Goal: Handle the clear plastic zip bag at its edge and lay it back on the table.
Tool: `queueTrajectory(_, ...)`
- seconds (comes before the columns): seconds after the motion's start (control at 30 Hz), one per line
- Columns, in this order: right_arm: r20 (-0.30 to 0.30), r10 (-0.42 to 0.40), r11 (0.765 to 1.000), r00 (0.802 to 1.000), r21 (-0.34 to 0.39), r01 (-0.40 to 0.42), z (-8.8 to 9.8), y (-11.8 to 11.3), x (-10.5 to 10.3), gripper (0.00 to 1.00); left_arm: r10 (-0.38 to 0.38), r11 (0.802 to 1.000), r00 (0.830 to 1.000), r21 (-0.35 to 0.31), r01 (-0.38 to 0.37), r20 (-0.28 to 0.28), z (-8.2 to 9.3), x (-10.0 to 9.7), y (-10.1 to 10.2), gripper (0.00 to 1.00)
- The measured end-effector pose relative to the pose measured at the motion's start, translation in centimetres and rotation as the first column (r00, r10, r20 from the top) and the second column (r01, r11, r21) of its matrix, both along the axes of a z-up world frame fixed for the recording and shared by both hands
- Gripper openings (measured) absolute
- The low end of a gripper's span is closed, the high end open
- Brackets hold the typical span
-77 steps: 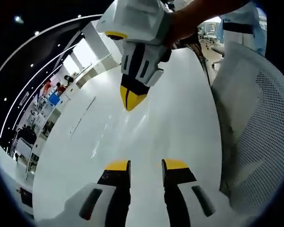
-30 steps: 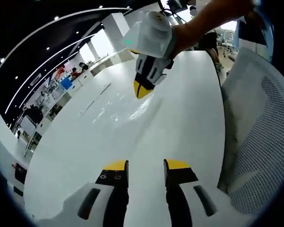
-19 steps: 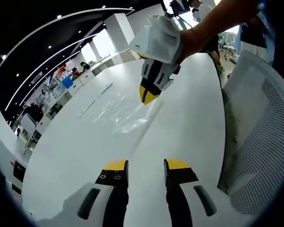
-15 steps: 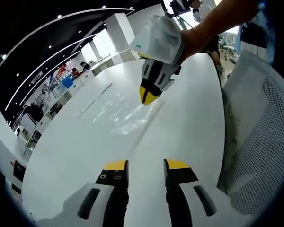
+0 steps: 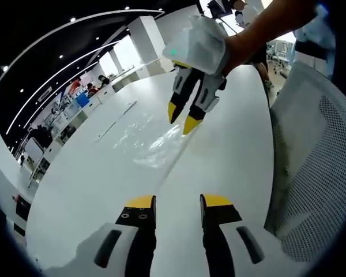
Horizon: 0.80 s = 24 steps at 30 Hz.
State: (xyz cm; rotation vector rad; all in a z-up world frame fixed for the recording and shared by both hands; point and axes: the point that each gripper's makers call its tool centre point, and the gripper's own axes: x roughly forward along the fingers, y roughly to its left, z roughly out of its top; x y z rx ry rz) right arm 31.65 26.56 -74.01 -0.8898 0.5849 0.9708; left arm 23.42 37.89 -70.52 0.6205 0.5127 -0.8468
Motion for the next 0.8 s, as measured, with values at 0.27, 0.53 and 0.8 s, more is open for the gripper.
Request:
queueTrajectory(0.27, 0.030, -0.029, 0.995, 0.999, 0.097, 0.026, 1.9, 0.0, -0.4, 0.32, 0.018, 1.000, 1.000, -0.020, -0.018, 0.000, 0.1, 0.4, 0.2, 0.35)
queueTrajectory(0.53, 0.041, -0.045, 0.981, 0.998, 0.189, 0.037, 3.5, -0.3, -1.0, 0.39, 0.042, 0.998, 0.999, -0.047, -0.043, -0.008, 0.1, 0.5, 0.3, 0.42)
queueTrajectory(0.8, 0.048, -0.083, 0.963, 0.995, 0.260, 0.068, 5.0, -0.8, -2.0, 0.49, 0.105, 0.991, 0.994, -0.085, -0.106, -0.016, 0.6, 0.9, 0.7, 0.62)
